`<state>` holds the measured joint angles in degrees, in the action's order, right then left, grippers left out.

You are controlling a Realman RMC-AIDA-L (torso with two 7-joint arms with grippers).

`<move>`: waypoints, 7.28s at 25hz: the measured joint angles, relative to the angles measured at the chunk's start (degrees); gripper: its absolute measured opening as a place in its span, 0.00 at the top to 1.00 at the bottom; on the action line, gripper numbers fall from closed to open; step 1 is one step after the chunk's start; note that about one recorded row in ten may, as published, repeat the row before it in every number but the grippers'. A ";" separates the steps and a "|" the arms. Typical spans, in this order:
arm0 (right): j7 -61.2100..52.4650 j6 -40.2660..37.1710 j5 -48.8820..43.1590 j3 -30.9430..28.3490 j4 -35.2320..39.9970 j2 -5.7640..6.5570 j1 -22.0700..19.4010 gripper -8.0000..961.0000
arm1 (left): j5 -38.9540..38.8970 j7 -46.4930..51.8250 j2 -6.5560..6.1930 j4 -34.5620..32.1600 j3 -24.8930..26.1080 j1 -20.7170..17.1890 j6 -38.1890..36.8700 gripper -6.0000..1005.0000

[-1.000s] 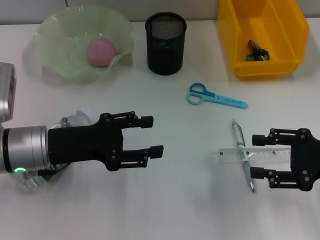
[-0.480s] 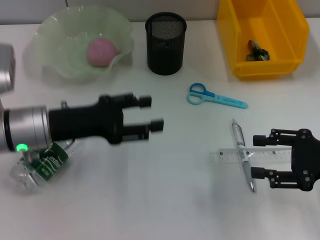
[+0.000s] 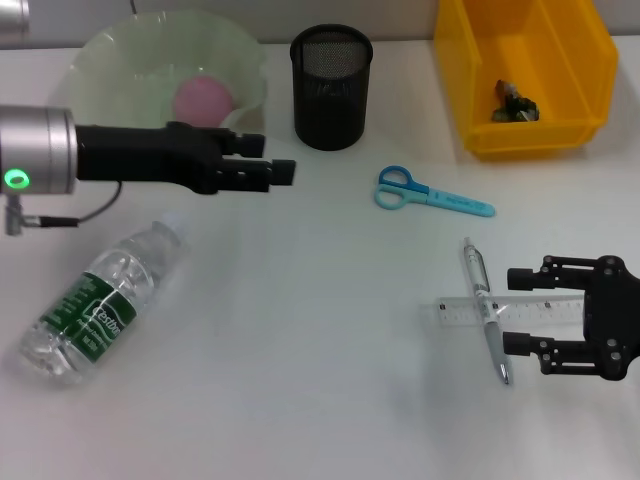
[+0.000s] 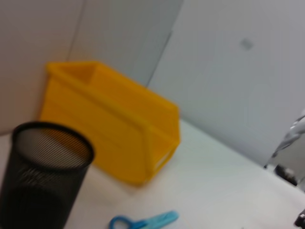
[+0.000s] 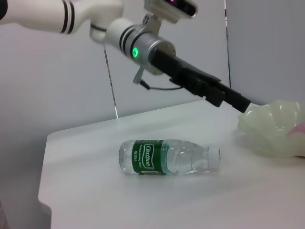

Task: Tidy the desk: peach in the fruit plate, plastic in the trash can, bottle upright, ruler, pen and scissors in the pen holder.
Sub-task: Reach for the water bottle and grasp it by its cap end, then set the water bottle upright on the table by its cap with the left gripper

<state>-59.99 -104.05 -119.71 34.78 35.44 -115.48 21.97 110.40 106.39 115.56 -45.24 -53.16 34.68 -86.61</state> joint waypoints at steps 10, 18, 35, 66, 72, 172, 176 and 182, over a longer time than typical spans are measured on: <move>0.17 0.49 0.00 -0.16 0.07 0.39 0.00 0.27 | 18.51 24.88 -1.43 -18.18 0.07 3.25 -6.00 0.26; 0.05 0.62 0.00 0.15 0.54 0.52 0.03 0.27 | 28.60 32.91 -1.64 -20.34 0.16 7.23 -9.97 0.26; -0.49 0.32 -0.05 0.29 0.86 0.58 0.38 0.27 | 48.90 38.04 2.95 -14.36 -1.18 14.05 -7.06 0.26; -0.08 0.61 -0.18 -0.08 0.86 0.35 0.20 0.27 | 51.40 38.63 2.92 -9.42 -4.23 14.80 -1.92 0.26; -0.06 0.62 -0.18 -0.17 0.86 0.30 0.10 0.27 | 51.40 38.49 2.92 -9.36 -4.29 14.80 -1.86 0.26; 0.05 1.49 -0.13 -0.25 0.41 0.08 0.00 0.27 | 42.38 32.42 2.74 -8.82 -8.04 12.93 4.08 0.57; 0.05 1.47 -0.05 -0.24 0.37 0.08 -0.06 0.27 | 37.74 29.18 2.67 -10.79 -7.78 11.28 4.23 0.57; 0.04 1.47 -0.05 -0.24 0.33 0.01 -0.09 0.27 | 33.59 24.38 2.59 -12.06 -4.20 9.97 4.06 0.57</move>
<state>-59.95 -102.59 -119.76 34.54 35.77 -115.47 21.88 143.99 130.77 118.15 -57.30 -57.37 44.65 -82.55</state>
